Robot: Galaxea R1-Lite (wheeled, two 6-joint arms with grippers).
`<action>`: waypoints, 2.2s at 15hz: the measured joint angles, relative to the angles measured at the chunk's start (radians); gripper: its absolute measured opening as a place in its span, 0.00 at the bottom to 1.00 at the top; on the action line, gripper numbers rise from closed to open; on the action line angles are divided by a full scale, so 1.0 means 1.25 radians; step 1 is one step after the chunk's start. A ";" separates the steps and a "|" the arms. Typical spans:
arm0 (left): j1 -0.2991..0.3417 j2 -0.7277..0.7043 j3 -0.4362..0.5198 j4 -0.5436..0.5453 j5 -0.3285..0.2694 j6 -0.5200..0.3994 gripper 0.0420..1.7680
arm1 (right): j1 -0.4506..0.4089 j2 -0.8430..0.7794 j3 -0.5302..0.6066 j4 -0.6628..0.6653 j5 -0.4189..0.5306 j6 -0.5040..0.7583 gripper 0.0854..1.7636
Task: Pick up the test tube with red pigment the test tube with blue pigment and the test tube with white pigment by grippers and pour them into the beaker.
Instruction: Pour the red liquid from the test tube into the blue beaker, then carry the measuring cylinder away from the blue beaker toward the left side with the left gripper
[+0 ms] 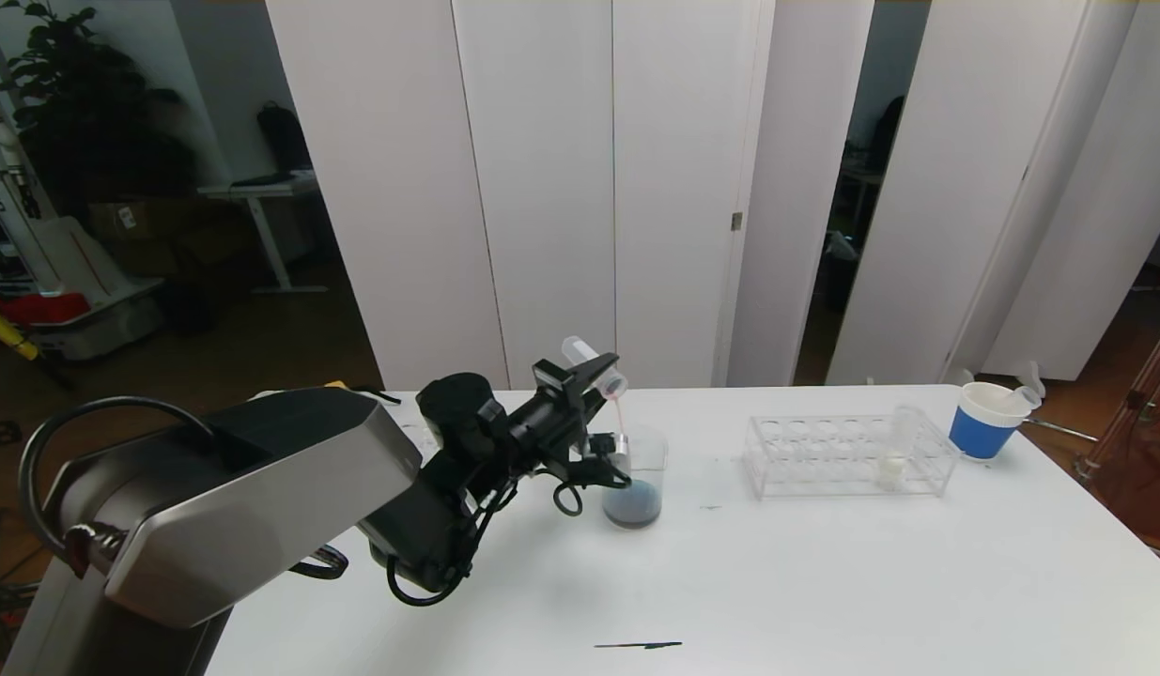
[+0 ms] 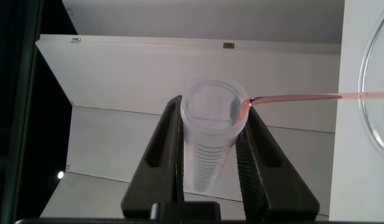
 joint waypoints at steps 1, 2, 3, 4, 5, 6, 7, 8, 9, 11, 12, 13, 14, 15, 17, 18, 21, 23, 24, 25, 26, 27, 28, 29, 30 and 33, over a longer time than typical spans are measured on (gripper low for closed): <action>0.000 0.000 0.000 0.000 0.000 0.000 0.30 | 0.000 0.000 0.000 0.000 0.000 0.000 0.99; 0.000 0.000 0.000 0.000 0.000 0.000 0.30 | 0.000 0.000 0.000 0.000 0.000 0.000 0.99; 0.000 -0.001 0.000 0.000 0.000 0.000 0.30 | 0.000 0.000 0.000 0.000 0.000 0.000 0.99; 0.000 -0.001 0.000 0.001 0.001 -0.003 0.30 | 0.000 0.000 0.000 0.000 0.000 0.000 0.99; 0.000 -0.002 0.000 0.001 0.002 -0.009 0.30 | 0.000 0.000 0.000 0.000 0.000 0.000 0.99; 0.000 -0.004 0.002 0.001 0.004 -0.013 0.30 | 0.000 0.000 0.000 0.000 0.000 0.000 0.99; 0.000 -0.007 0.004 0.000 0.008 -0.030 0.30 | 0.000 0.000 0.000 0.000 0.000 0.000 0.99; 0.001 -0.012 0.008 0.001 0.011 -0.060 0.30 | 0.000 0.000 0.000 0.000 0.000 0.000 0.99; 0.002 -0.022 0.014 0.001 0.013 -0.093 0.30 | 0.000 0.000 0.000 0.000 0.000 0.000 0.99; 0.001 -0.044 0.027 0.004 0.017 -0.120 0.30 | 0.000 0.000 0.000 0.000 0.000 0.000 0.99; 0.001 -0.057 0.034 0.007 0.028 -0.129 0.30 | 0.000 0.000 0.000 0.000 0.000 0.000 0.99; 0.002 -0.073 0.042 0.012 0.050 -0.146 0.30 | 0.000 0.000 0.000 0.000 0.000 0.000 0.99; 0.003 -0.091 0.050 0.022 0.081 -0.172 0.30 | 0.000 0.000 0.000 0.000 0.000 0.000 0.99; 0.003 -0.110 0.058 0.041 0.116 -0.201 0.30 | 0.000 0.000 0.000 0.000 0.000 0.000 0.99; 0.003 -0.159 0.076 0.107 0.205 -0.302 0.30 | 0.000 0.000 0.000 0.000 0.000 0.000 0.99; 0.002 -0.179 0.079 0.134 0.241 -0.357 0.30 | 0.000 0.000 0.000 0.000 0.000 0.000 0.99; -0.005 -0.248 0.081 0.254 0.356 -0.585 0.30 | 0.000 0.000 0.000 0.000 0.000 0.000 0.99; -0.007 -0.287 0.074 0.339 0.397 -0.752 0.30 | 0.000 0.000 0.000 0.000 0.000 0.000 0.99; -0.007 -0.305 0.069 0.385 0.419 -0.827 0.30 | 0.000 0.000 0.000 0.000 0.000 0.000 0.99; -0.007 -0.324 0.062 0.432 0.442 -0.904 0.30 | 0.000 0.000 0.000 0.000 0.000 0.000 0.99; -0.008 -0.339 0.056 0.474 0.459 -0.966 0.30 | 0.000 0.000 0.000 0.000 0.000 0.000 0.99; -0.009 -0.359 0.045 0.550 0.479 -1.052 0.30 | 0.000 0.000 0.000 0.000 0.000 0.000 0.99; -0.010 -0.378 0.033 0.621 0.497 -1.134 0.30 | 0.000 0.000 0.000 0.000 0.000 0.000 0.99; -0.010 -0.395 0.023 0.669 0.507 -1.207 0.30 | 0.000 0.000 0.000 0.000 0.000 0.000 0.99; -0.010 -0.411 0.017 0.699 0.513 -1.270 0.30 | 0.000 0.000 0.000 0.000 0.000 0.000 0.99; -0.002 -0.446 0.037 0.703 0.540 -1.381 0.30 | 0.000 0.000 0.000 0.000 0.000 0.000 0.99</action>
